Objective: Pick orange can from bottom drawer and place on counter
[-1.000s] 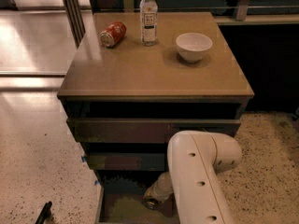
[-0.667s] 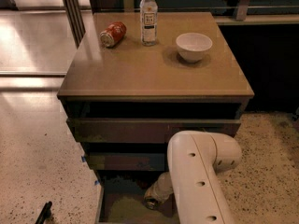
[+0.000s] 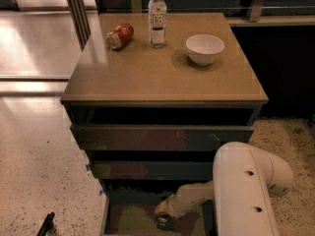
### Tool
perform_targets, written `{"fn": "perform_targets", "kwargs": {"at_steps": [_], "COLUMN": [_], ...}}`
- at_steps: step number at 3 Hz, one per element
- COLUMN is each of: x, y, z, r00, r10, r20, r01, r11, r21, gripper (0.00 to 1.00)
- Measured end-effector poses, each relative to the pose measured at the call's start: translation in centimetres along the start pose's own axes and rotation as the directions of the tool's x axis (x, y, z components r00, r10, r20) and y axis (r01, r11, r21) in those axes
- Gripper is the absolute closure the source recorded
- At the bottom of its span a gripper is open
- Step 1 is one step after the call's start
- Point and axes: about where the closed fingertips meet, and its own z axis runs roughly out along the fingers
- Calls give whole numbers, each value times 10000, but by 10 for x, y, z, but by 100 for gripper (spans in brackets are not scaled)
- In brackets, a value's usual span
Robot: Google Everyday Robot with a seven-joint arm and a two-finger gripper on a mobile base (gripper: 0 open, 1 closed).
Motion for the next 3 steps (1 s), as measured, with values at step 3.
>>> {"fn": "perform_targets", "kwargs": {"at_steps": [3], "x": [60], "y": [16], "z": [-120], "r00": [9868], "r10": [-1455], "r20": [711], "r01": [1530], "r11": [9816], "r21": [-1142], "gripper": [100]}}
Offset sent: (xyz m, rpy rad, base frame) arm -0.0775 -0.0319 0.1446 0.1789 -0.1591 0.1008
